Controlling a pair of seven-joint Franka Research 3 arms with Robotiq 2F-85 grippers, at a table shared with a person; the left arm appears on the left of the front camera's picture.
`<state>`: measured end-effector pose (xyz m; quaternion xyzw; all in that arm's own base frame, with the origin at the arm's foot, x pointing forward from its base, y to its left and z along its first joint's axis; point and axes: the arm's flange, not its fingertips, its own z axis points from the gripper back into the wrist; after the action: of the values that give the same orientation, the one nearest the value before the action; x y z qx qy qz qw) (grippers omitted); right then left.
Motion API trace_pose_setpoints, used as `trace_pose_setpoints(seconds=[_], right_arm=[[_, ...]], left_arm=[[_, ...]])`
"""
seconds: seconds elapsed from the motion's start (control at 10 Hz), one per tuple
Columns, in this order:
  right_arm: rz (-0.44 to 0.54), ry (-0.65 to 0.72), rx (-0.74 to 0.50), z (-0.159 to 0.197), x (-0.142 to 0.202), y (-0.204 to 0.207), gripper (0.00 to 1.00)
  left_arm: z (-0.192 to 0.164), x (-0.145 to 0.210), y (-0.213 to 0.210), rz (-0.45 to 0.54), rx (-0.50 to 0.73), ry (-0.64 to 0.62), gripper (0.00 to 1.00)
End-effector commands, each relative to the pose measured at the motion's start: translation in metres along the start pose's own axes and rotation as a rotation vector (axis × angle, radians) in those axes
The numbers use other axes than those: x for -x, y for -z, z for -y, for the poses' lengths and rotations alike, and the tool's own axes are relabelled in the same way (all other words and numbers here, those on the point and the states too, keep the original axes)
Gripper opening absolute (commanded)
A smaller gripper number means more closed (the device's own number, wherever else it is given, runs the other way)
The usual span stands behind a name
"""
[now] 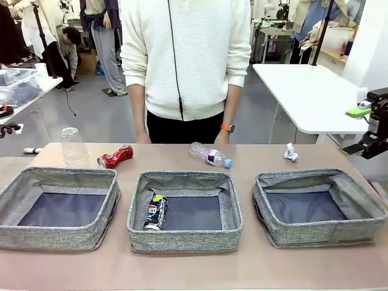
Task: Sort the waste into the appropriate baskets.
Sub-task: Pick up the waste item pointed out by the person.
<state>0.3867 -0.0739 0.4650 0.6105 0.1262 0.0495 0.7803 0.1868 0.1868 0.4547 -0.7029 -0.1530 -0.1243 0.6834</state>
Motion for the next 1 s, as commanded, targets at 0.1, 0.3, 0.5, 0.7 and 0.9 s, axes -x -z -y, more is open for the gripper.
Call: trace_pose_setpoints(seconds=[0.1,0.3,0.5,0.7,0.9], right_arm=[[0.001,0.019,-0.015,-0.0076,-0.0008,-0.0004,1.00],[0.001,0.019,-0.015,-0.0076,-0.0008,-0.0004,1.00],[0.001,0.019,-0.015,-0.0076,-0.0008,-0.0004,1.00],[0.001,0.019,-0.015,-0.0076,-0.0008,-0.0004,1.00],[0.001,0.019,-0.015,-0.0076,-0.0008,-0.0004,1.00]], left_arm=[[0.0017,-0.0011,-0.0015,0.008,0.014,0.017,1.00],[0.0017,-0.0011,-0.0015,0.008,0.014,0.017,1.00],[0.0017,-0.0011,-0.0015,0.008,0.014,0.017,1.00],[0.0017,-0.0011,-0.0015,0.008,0.014,0.017,1.00],[0.0017,-0.0011,-0.0015,0.008,0.014,0.017,1.00]])
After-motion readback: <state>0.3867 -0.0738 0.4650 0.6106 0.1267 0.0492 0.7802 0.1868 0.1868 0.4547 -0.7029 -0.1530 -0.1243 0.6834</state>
